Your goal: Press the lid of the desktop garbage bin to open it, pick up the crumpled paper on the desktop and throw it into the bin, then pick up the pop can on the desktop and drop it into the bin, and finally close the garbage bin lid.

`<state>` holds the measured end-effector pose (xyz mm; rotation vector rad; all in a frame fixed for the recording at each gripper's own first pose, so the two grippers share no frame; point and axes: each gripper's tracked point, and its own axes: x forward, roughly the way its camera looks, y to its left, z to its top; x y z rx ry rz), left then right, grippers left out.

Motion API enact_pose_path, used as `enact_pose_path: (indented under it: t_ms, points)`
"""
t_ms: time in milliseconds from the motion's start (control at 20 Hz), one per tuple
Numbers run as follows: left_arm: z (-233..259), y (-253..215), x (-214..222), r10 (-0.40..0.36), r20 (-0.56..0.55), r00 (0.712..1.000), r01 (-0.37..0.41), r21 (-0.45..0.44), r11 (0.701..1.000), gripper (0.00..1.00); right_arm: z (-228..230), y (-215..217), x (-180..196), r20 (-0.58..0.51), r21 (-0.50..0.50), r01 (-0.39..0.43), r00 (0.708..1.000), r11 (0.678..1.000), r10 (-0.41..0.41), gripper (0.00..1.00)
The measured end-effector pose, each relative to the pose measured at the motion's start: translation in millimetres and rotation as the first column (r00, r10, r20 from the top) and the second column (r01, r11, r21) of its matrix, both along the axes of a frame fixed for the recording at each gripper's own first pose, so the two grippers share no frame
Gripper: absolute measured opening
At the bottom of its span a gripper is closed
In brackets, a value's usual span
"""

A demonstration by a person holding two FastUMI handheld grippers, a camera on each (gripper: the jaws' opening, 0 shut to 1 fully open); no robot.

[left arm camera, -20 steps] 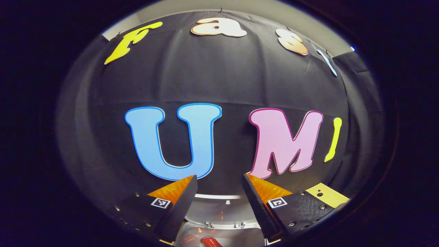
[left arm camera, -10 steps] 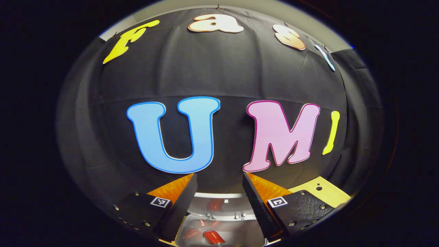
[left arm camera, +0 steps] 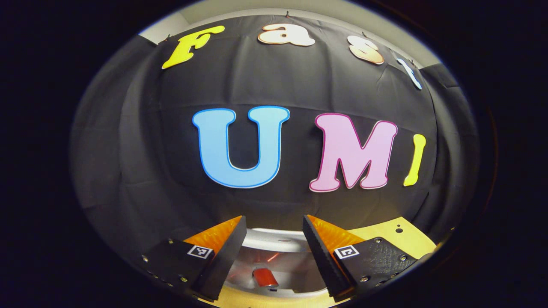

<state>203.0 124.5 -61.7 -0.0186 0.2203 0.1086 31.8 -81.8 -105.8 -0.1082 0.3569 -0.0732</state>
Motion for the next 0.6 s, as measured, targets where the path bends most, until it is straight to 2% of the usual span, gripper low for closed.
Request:
enact_pose_path:
  t_ms: [300, 600]
  points:
    - [-57, 9, -30, -0.002, -0.085, 0.996, -0.001, -0.031, 1.0, 0.88, -10, 10, -7, -0.027, 0.006, -0.028, 0.999, 1.0, 0.028, 0.98]
    - [-88, 9, -37, -0.009, -0.152, 0.988, 0.016, 0.041, 0.999, 0.88, -22, 9, -17, -0.054, 0.023, -0.021, 0.998, 1.0, 0.022, 0.98]
